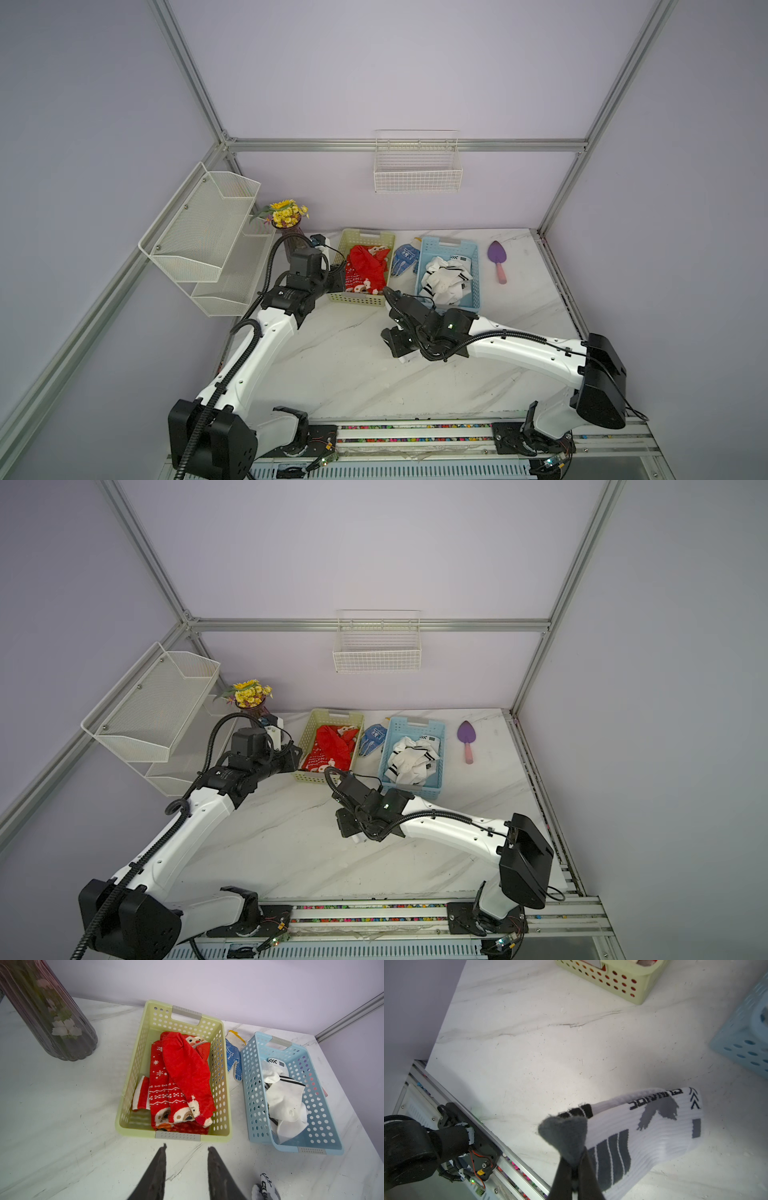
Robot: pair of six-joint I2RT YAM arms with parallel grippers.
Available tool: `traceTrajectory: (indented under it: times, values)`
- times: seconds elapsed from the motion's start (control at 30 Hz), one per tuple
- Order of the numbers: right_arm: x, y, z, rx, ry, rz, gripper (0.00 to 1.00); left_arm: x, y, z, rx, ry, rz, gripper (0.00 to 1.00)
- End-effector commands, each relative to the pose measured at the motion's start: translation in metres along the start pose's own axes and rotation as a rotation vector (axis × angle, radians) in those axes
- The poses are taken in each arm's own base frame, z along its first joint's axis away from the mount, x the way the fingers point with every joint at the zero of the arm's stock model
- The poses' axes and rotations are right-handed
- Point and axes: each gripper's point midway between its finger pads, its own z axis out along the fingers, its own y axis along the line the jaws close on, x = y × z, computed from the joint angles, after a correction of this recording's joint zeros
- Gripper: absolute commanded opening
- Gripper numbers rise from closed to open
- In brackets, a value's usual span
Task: Sort the socks into the basket by color
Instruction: Pick up the sock at the center of the board.
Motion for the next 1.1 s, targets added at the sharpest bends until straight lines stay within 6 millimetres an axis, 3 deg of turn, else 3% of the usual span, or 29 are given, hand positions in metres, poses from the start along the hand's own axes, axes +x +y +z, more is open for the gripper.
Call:
traceTrajectory:
  times: [0.0, 0.5, 1.07]
  values:
    - [-0.019, 0.005, -0.022, -0.054, -0.048, 0.016, 0.0, 0.0, 0.0, 0.004, 0.014, -0.009, -0.025, 0.34]
    - [-0.086, -0.013, -0.092, -0.096, -0.194, 0.028, 0.0, 0.002, -0.001, 0.012, 0.022, 0.01, -0.028, 0.34]
    - [-0.177, -0.092, -0.143, 0.023, -0.371, 0.069, 0.0, 0.006, -0.002, 0.021, 0.032, 0.03, -0.028, 0.34]
